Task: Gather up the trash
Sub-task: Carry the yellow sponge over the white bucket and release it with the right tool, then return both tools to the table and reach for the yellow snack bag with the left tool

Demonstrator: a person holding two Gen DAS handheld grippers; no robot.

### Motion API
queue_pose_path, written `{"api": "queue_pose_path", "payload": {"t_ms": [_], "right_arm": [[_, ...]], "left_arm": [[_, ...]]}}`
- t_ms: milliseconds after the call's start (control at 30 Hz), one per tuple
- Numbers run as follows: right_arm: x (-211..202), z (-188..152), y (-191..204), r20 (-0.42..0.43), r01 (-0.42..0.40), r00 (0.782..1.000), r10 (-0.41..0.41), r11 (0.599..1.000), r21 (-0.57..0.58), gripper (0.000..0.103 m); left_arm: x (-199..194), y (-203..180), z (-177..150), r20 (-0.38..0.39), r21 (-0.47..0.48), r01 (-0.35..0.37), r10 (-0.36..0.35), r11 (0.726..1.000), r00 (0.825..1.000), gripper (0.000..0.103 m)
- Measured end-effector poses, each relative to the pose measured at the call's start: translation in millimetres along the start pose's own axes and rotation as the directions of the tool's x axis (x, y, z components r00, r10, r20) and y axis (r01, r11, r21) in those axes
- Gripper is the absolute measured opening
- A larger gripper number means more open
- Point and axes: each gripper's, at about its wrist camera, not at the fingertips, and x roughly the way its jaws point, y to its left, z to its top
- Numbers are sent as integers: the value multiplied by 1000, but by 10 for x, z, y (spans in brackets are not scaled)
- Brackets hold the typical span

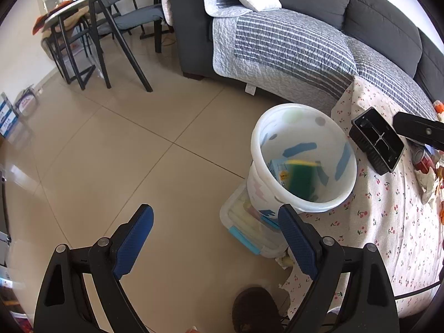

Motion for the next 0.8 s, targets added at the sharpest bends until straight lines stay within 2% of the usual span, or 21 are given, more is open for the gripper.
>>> {"api": "queue_pose_path", "payload": {"t_ms": [367,800], "right_arm": [[-547,-186,-288,37,62,998,-60,997,-43,102],[-1285,-713,-1241,24,210,977,-210,978,16,102]], "left_arm": [[-135,-318,29,7,42,43,-44,998,999,93],[-379,-1352,66,10,188,130,-134,974,991,93]]}}
